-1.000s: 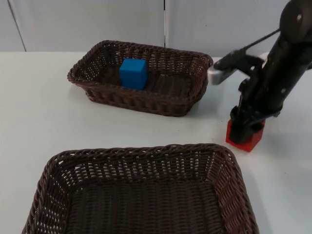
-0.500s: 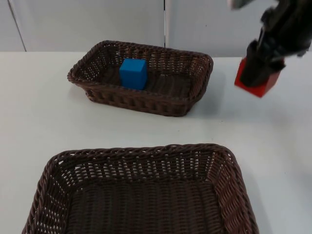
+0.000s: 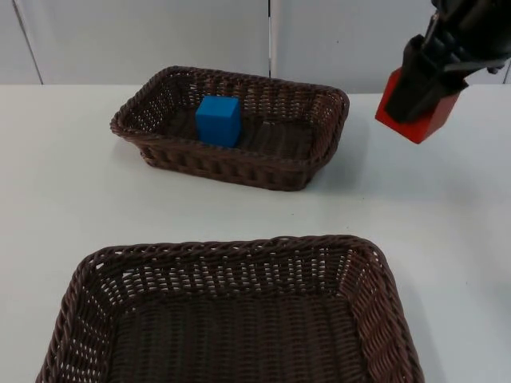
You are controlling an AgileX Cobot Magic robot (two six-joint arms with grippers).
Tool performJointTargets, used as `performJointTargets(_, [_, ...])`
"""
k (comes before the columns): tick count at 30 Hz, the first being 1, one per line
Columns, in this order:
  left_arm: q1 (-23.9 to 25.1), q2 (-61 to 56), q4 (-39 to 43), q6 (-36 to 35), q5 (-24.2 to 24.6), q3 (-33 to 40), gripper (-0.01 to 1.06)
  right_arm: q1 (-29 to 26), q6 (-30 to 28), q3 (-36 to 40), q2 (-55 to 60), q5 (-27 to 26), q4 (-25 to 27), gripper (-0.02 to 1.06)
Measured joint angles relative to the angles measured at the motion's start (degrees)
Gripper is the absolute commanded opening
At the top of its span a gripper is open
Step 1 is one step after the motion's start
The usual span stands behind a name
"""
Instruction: Pick up one cube with the left hand and place it into the upper basket. Pick up one cube with the right hand and place it into the lower basket.
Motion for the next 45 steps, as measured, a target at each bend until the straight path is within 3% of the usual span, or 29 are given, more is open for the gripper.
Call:
performJointTargets(10, [0.0,0.0,0.0,0.0,0.0,0.0,0.69,5.78,0.0,0.0,0.0,0.94,1.04,0.0])
performJointTargets(24, [0.0,0.0,0.0,0.0,0.0,0.0,0.69,21.44,0.24,0.0,0.0,2.8,1.04,0.0])
performJointTargets(29, [0.0,0.0,0.0,0.0,0.0,0.0,0.69,23.85,0.24,0.0,0.0,2.82,1.15,0.0])
performJointTargets(45, [0.0,0.0,0.0,0.0,0.0,0.0,0.69,24.12,0.24,0.0,0.0,2.82,1.54,0.0])
